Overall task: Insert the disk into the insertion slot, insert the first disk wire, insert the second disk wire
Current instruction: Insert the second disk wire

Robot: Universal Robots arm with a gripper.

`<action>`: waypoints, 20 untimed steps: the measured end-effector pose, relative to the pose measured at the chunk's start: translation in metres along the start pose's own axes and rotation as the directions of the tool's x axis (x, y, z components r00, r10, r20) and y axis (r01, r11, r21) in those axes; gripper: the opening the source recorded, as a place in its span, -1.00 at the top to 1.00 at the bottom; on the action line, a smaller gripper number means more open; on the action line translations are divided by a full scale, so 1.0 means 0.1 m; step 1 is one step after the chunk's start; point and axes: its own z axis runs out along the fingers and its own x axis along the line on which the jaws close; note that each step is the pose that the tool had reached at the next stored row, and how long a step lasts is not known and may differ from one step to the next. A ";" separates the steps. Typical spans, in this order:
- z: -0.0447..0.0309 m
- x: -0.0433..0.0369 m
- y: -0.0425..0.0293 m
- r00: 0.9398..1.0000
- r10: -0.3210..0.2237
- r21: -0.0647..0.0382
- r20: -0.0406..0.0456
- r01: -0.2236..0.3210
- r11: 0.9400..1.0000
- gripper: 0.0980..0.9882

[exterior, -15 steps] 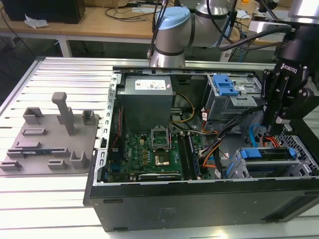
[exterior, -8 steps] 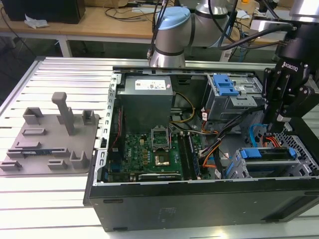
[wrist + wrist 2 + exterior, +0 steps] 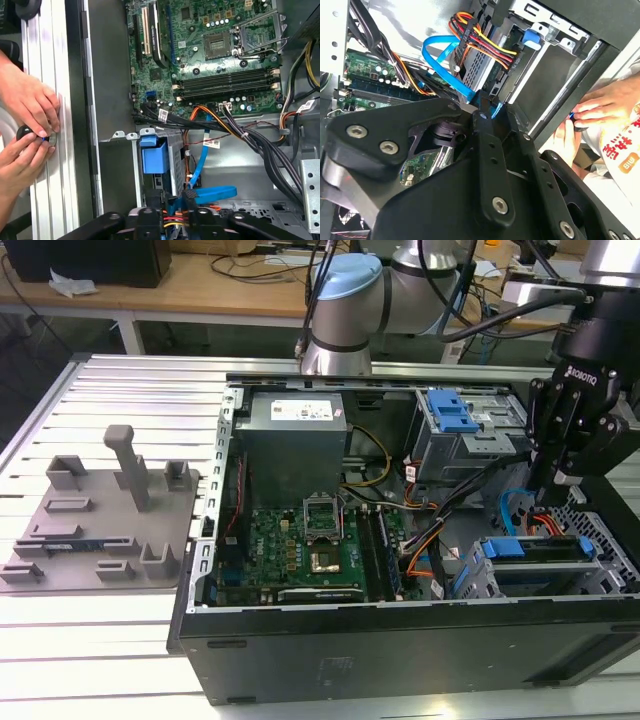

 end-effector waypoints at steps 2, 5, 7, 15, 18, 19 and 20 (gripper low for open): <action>0.006 -0.002 -0.001 1.000 0.004 0.005 0.001 -0.004 1.000 0.59; 0.011 -0.004 -0.001 1.000 0.010 0.012 0.001 -0.010 1.000 0.59; 0.015 -0.005 0.001 1.000 0.013 0.011 0.002 -0.013 1.000 0.59; 0.036 -0.010 0.015 0.999 0.034 0.005 0.002 -0.034 0.999 0.78; 0.040 -0.012 0.015 0.999 0.034 0.005 0.002 -0.034 0.999 0.86; 0.041 -0.012 0.015 0.999 0.034 0.005 0.002 -0.034 0.999 0.86; 0.041 -0.012 0.015 0.999 0.034 0.005 0.002 -0.034 0.999 0.86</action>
